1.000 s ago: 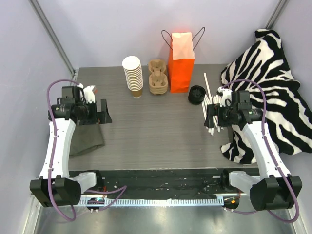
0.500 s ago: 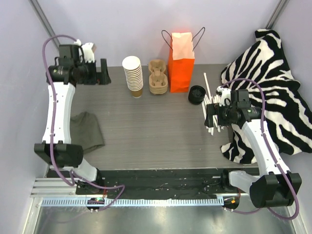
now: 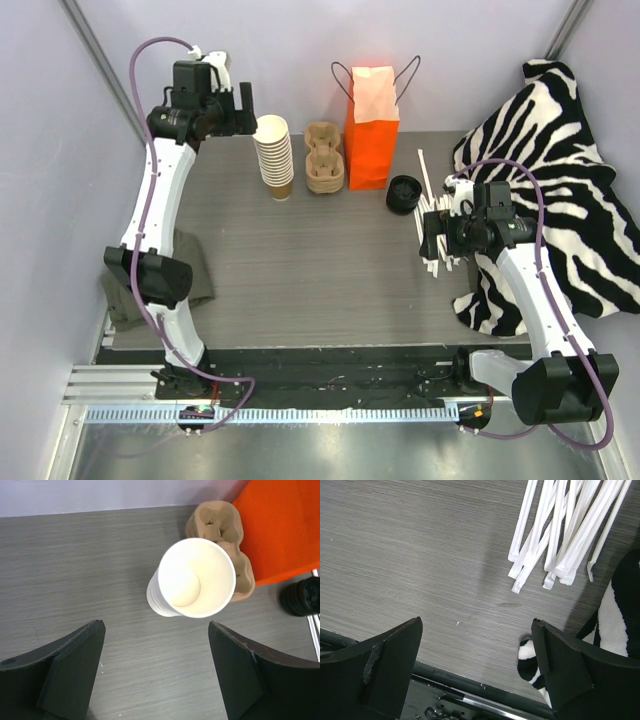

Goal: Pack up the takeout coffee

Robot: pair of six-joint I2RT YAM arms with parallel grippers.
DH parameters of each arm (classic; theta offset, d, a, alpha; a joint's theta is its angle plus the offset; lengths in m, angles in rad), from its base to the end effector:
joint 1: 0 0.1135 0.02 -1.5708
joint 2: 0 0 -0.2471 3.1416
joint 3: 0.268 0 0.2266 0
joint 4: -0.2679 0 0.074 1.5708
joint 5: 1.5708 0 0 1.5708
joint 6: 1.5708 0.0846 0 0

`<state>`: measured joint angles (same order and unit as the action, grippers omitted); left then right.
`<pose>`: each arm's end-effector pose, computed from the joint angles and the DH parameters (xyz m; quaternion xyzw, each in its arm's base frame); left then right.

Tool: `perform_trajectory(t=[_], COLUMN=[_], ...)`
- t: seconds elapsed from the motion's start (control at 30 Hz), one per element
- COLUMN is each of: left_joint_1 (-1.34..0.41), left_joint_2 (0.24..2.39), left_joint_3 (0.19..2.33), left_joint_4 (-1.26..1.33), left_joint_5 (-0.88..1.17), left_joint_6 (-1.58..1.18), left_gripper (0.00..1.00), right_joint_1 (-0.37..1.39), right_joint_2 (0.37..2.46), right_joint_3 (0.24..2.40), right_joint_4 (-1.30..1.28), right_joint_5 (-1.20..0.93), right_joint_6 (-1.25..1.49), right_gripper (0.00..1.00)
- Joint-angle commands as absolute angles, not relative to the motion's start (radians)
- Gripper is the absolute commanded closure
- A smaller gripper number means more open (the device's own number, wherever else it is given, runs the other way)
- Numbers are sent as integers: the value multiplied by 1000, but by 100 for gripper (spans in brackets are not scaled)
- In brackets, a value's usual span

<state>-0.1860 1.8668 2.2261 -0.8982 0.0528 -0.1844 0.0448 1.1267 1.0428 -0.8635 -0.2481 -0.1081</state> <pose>0.4036 -0.0805 0.4015 0.0137 0.8695 -0.1134 0.4806 0.2265 0.0309 0.2515 -0.1100 0.9388 0.1081 0.3079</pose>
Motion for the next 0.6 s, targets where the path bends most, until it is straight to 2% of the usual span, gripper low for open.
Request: perform_trajectory(t=[0.0, 0.2, 0.33, 0.4, 0.57], left_joint_1=[-195, -195, -196, -196, -196], left_joint_2=[1939, 1980, 2006, 2011, 2026], left_joint_3=[2304, 2309, 2309, 2309, 2312], left_joint_4=[-818, -815, -813, -808, -801], left_joint_5=[9, 23, 18, 20, 23], left_joint_6=[-232, -248, -252, -252, -255], left_gripper=[16, 33, 37, 42, 45], right_joint_1=[51, 49, 49, 51, 49], right_joint_2=[1137, 1137, 1140, 1135, 1138], right_joint_3=[1074, 1063, 1060, 1057, 1045], right_joint_4=[-861, -851, -851, -848, -841], right_joint_5=[-247, -247, -242, -245, -247], right_joint_6=[-121, -117, -115, -115, -112], right_gripper=[0, 0, 0, 0, 0])
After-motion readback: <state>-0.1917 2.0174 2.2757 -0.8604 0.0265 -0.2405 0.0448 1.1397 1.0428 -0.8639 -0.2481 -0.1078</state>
